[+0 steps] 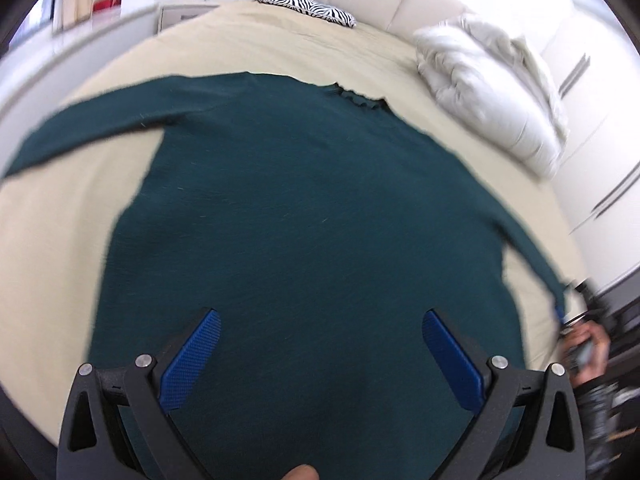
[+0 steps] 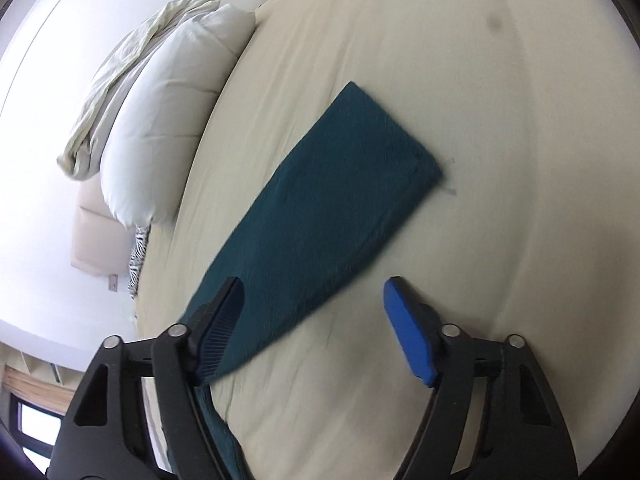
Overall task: Fold small clothes
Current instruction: 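Grasp one sweater sleeve cuff with the right gripper and fold it across the body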
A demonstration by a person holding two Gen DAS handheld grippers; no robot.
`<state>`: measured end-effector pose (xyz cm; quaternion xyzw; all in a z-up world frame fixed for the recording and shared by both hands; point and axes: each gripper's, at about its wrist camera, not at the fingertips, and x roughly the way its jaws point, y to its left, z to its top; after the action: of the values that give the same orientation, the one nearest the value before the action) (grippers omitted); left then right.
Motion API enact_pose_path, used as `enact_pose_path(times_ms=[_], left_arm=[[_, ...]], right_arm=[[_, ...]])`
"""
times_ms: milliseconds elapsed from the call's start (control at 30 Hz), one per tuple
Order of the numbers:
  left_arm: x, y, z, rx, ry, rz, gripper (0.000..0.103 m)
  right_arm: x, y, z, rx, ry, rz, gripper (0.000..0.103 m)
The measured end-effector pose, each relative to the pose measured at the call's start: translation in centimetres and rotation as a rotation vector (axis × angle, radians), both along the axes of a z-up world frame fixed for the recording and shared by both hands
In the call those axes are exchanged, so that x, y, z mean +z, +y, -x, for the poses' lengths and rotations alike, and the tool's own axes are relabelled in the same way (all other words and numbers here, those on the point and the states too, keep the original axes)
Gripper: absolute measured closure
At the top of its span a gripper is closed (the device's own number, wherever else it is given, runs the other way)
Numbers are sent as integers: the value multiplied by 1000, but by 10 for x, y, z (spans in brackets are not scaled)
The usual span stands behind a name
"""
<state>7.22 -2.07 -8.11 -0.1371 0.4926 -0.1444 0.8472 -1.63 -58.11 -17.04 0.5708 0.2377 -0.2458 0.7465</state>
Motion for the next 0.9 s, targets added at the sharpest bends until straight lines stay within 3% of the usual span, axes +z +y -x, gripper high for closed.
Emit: enact_pose_path(times_ms=[67,133,300,467,600,700,800,900], left_arm=[[-4,3,-6,19,13,45,0],[-6,5,-10,26,12,42,0],[-7,19,-21,39,53,28,0],[-6,46,-30,73,11,98,0],[-5,65,-37,96,-7,133,0],[-4,78,-46,117,-23,151,1],[-4,92,-53,139,-31,175,1],[-5,101,-62,160,-36,184,1]], right_arm=[[-9,-20,-5,-32,-12,-9,50],[-10,-33,-15,-37,6,18,56],[10,-35,-55,15,100,110,88],[59,10,-106,117,117,273,95],[104,88,-181,338,59,401,95],[125,172,-237,542,4,497,95],[124,252,-284,724,-39,511,95],[100,322,-325,866,-9,531,95]])
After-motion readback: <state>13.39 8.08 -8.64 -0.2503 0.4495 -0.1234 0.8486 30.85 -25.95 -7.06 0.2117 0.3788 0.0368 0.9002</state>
